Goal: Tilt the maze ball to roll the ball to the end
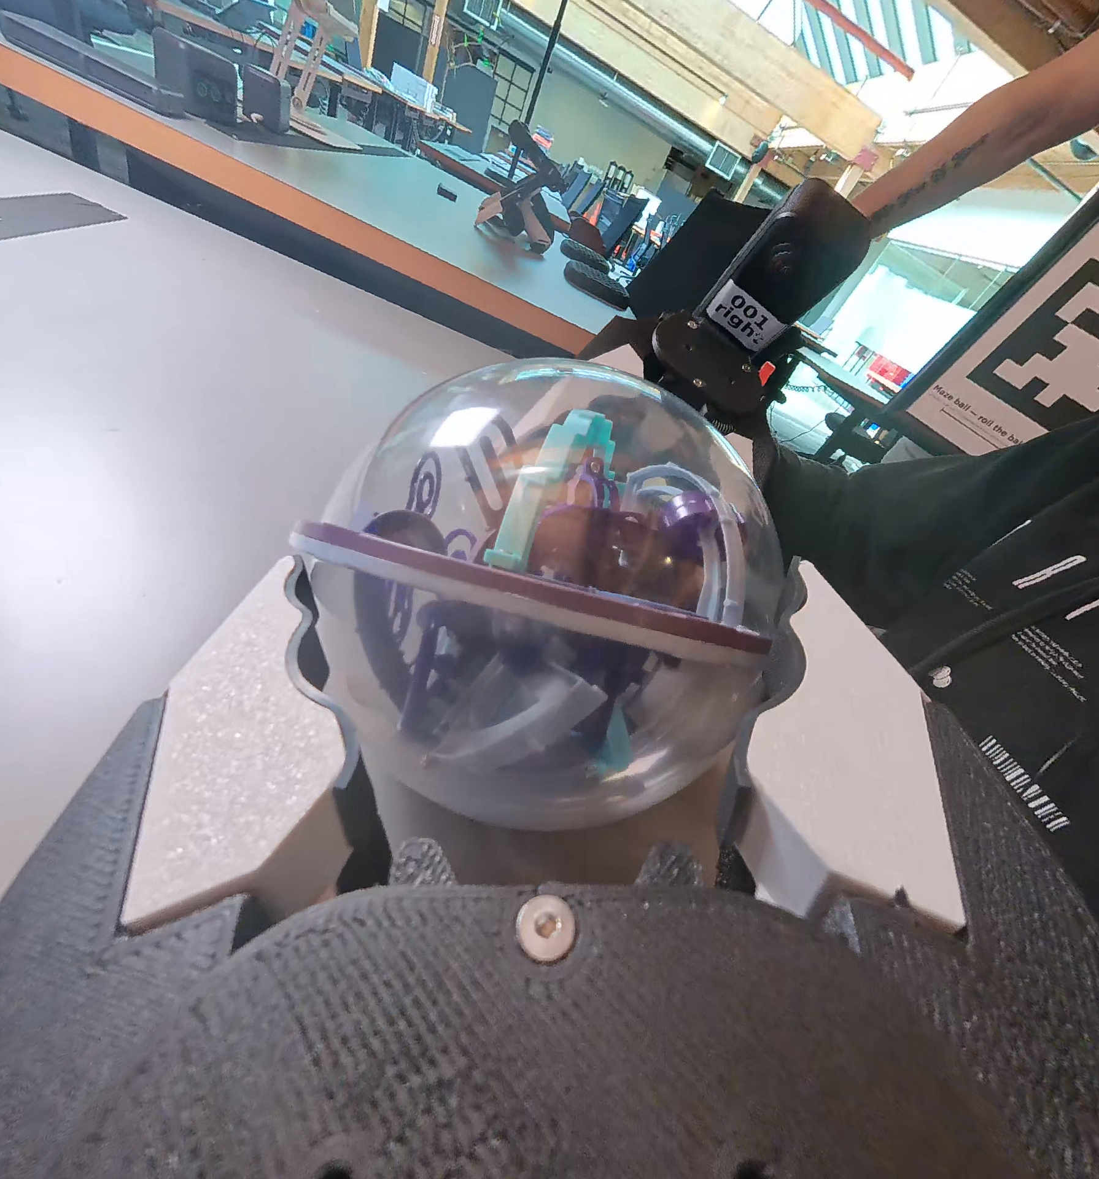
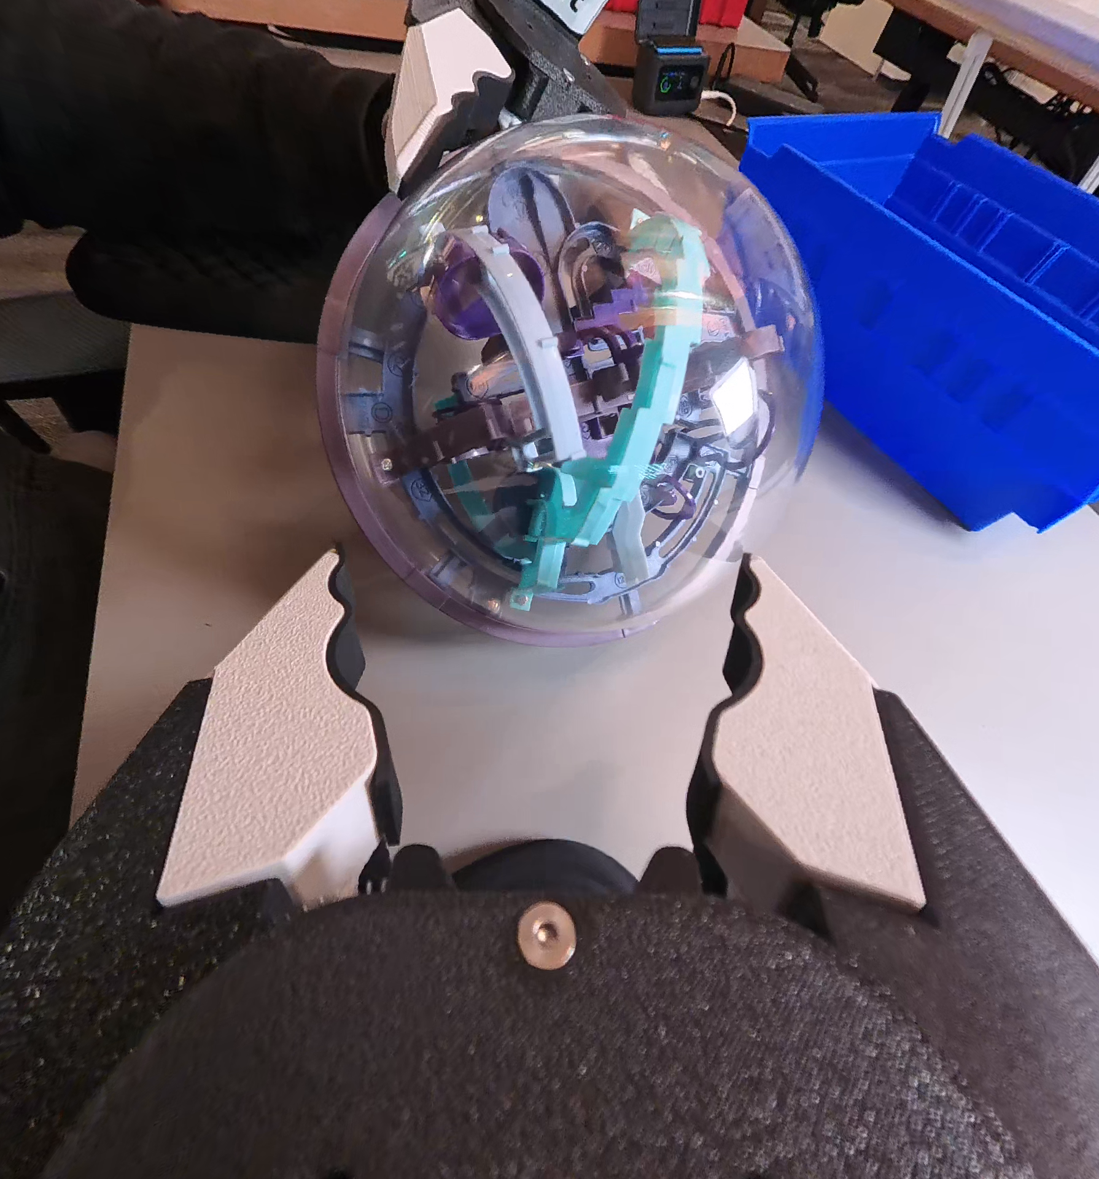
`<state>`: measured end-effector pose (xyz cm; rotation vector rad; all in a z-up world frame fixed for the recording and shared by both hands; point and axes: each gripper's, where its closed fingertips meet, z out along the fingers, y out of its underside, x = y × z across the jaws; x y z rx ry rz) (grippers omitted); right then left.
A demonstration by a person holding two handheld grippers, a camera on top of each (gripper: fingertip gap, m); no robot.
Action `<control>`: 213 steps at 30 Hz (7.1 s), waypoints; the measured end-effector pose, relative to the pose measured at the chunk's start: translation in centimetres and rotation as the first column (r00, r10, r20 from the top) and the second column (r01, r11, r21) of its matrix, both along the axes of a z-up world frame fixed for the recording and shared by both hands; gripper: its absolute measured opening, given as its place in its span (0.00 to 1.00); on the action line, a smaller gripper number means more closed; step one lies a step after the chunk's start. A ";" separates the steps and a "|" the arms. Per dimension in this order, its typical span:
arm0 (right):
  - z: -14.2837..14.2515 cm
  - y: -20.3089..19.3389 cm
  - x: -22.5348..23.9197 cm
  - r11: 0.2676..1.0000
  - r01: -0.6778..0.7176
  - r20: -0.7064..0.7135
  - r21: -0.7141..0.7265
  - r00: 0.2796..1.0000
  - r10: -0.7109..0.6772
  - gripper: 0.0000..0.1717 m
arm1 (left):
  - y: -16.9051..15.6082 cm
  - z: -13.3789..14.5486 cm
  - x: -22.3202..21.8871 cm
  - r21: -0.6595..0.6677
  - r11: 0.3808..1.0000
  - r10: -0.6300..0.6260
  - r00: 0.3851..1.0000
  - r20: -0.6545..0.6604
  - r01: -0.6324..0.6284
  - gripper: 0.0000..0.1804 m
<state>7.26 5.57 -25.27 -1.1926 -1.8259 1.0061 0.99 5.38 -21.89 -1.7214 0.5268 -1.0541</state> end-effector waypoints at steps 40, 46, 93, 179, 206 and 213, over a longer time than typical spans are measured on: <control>1.3 -1.9 -2.9 0.982 -0.044 -0.049 0.185 0.997 0.054 0.65 | -4.0 -3.3 -1.9 -0.107 0.981 -0.151 0.984 0.093 0.160 0.78; 1.4 -1.9 -3.0 0.987 -0.049 -0.090 0.156 0.994 0.063 0.66 | -3.9 -3.2 -1.8 -0.108 0.983 -0.139 0.986 0.095 0.149 0.78; -1.6 0.9 2.7 0.767 0.549 0.074 -0.333 0.826 -0.559 0.00 | -2.1 -1.7 0.7 0.115 0.970 0.232 0.959 -0.163 -0.215 0.77; 1.9 1.7 -4.0 0.971 -0.216 -0.075 -0.104 0.975 0.209 0.67 | -0.8 -4.3 -1.1 -0.034 0.993 -0.119 0.988 -0.101 0.116 0.86; 1.2 1.7 -3.3 0.930 -0.120 -0.085 -0.349 0.992 0.096 0.77 | 0.1 -1.5 -1.2 -0.085 0.996 -0.037 0.999 0.030 0.039 0.75; -0.3 2.4 -2.3 0.982 -0.161 0.038 -0.094 0.985 0.166 0.76 | 0.8 -1.2 -1.1 -0.132 0.984 -0.116 0.993 0.006 0.116 0.73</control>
